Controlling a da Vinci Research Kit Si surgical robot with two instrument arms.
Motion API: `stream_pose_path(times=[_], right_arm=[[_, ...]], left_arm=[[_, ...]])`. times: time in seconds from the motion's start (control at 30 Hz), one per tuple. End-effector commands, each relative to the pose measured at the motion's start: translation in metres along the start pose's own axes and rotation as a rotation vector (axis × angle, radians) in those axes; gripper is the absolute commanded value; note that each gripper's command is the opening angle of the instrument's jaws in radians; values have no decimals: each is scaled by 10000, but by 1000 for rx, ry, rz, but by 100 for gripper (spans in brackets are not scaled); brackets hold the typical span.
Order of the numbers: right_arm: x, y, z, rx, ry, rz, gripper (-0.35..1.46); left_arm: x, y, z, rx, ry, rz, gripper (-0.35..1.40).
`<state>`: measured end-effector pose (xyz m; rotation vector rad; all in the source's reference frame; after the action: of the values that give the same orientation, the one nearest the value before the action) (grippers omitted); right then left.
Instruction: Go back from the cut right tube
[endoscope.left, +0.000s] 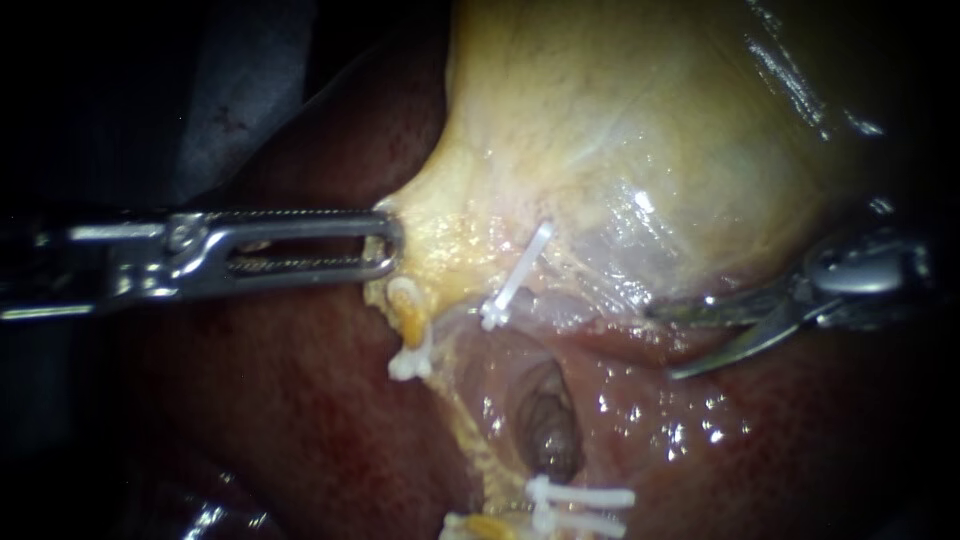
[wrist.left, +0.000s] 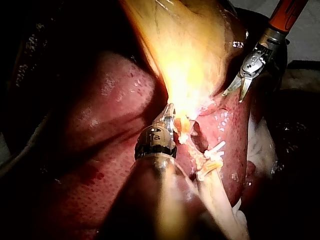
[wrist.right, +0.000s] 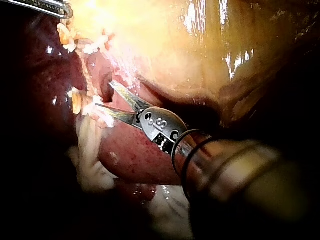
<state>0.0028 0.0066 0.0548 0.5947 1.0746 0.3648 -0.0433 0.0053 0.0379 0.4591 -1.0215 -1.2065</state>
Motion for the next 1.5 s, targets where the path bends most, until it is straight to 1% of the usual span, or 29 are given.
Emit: stream_pose_path(times=[0.03,0.23,0.3,0.53,0.63,0.77,0.97,1.07,1.2,1.5], right_arm=[[4,1,-5,-6,8,-4,54],[16,5,-16,-28,26,-27,59],[17,5,-16,-29,31,-32,59],[16,5,-17,-28,31,-32,59],[16,5,-17,-28,31,-32,57],[15,5,-16,-29,31,-33,56],[15,4,-14,-30,31,-33,56],[14,4,-12,-31,32,-34,56],[14,4,-12,-31,32,-34,56],[14,4,-12,-31,32,-34,56]], left_arm=[[0,0,1,-1,0,0,-35],[2,0,2,-2,-1,1,-35],[2,0,2,-2,-1,1,-35],[4,-1,6,-2,-1,1,-35],[9,-2,11,4,1,4,-35],[19,-6,24,14,6,8,-35],[32,-21,48,32,12,14,-35],[40,-26,62,32,22,19,-35],[49,-27,74,36,27,26,-35],[49,-27,75,39,32,27,-35]])
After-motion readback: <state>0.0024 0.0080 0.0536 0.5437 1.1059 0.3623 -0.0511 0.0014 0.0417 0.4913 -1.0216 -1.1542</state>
